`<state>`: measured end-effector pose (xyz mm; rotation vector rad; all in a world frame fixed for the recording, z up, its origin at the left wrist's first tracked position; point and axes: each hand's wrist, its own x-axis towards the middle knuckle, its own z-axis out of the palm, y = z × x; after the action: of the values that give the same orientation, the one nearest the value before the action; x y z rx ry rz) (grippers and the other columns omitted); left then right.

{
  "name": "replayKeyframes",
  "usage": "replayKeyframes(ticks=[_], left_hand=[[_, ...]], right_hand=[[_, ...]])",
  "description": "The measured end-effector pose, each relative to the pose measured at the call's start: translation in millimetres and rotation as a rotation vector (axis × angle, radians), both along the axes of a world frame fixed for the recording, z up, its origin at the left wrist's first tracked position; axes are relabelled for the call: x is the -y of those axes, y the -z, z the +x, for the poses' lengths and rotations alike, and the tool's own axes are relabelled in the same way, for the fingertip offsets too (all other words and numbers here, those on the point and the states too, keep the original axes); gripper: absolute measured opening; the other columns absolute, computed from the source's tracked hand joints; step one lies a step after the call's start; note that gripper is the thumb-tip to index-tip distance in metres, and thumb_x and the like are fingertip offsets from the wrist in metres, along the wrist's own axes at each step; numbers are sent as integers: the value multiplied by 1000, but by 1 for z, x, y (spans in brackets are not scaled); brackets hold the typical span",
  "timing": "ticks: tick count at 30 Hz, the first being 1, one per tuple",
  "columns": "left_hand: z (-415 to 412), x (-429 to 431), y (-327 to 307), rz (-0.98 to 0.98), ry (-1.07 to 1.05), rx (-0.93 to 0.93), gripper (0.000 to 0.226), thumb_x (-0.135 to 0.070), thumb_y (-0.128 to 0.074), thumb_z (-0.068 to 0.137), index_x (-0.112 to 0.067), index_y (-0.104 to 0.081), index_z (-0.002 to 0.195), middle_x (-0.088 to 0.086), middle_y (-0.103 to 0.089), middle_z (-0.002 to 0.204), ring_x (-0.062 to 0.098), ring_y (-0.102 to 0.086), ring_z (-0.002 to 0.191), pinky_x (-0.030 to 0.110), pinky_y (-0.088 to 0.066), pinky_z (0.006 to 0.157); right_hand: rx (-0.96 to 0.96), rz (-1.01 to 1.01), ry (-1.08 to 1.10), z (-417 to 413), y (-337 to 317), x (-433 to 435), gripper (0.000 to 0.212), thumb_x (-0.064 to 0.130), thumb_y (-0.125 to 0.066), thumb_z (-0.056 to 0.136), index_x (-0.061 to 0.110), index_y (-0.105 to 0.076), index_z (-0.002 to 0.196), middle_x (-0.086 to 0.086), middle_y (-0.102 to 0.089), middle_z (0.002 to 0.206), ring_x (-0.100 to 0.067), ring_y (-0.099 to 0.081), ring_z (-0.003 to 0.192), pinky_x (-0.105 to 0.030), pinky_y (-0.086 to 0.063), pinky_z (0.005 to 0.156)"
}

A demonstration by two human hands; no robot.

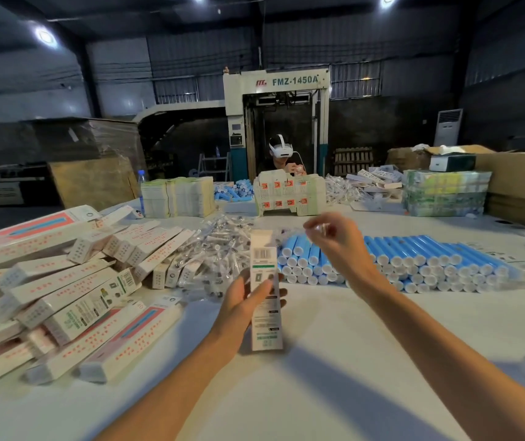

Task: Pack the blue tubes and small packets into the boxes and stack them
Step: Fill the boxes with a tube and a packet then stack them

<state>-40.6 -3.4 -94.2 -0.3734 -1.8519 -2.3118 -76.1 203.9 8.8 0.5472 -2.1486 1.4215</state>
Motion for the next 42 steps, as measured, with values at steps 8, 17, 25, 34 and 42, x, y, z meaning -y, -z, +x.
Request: replayKeyframes(ticks=[8,17,25,34,42], left_hand=[[12,-9,-9,-20,154,-38,51,-18,-73,98,-9,-53,145,16,-72,134,43,-72,116,46,-61,97],[14,-9,-11,-25,141,-24,55,-23,-75,96,-13,-53,146,15,-72,134,42,-71,118,52,-59,101],[16,-9,-12,-28,123,-26,52,-20,-72,99,-13,-54,146,13,-72,136,42,-71,119,53,-60,101],[16,-11,-13,-10,101,-10,41,-8,-65,102,-7,-55,142,19,-75,123,44,-73,113,41,-63,89],[17,-10,-15,-14,52,-71,66,-14,-75,94,-29,-40,148,12,-74,126,40,-75,110,54,-63,91]], right_hand=[[-80,343,-179,11,-57,0,22,11,-69,97,28,-62,109,16,-62,107,-3,-63,97,-15,-54,79],[-21,73,-251,2,-49,15,25,14,-79,88,14,-58,102,-4,-76,86,-14,-75,78,-22,-59,67],[-28,305,-159,0,-60,24,14,15,-78,89,17,-64,89,1,-72,83,-1,-71,72,-10,-53,59],[-29,288,-117,1,-30,39,11,20,-77,91,16,-68,88,9,-69,84,-6,-67,74,-12,-54,62],[-155,191,-85,13,7,31,20,30,-57,105,19,-69,116,7,-60,118,-4,-55,105,-17,-46,85]])
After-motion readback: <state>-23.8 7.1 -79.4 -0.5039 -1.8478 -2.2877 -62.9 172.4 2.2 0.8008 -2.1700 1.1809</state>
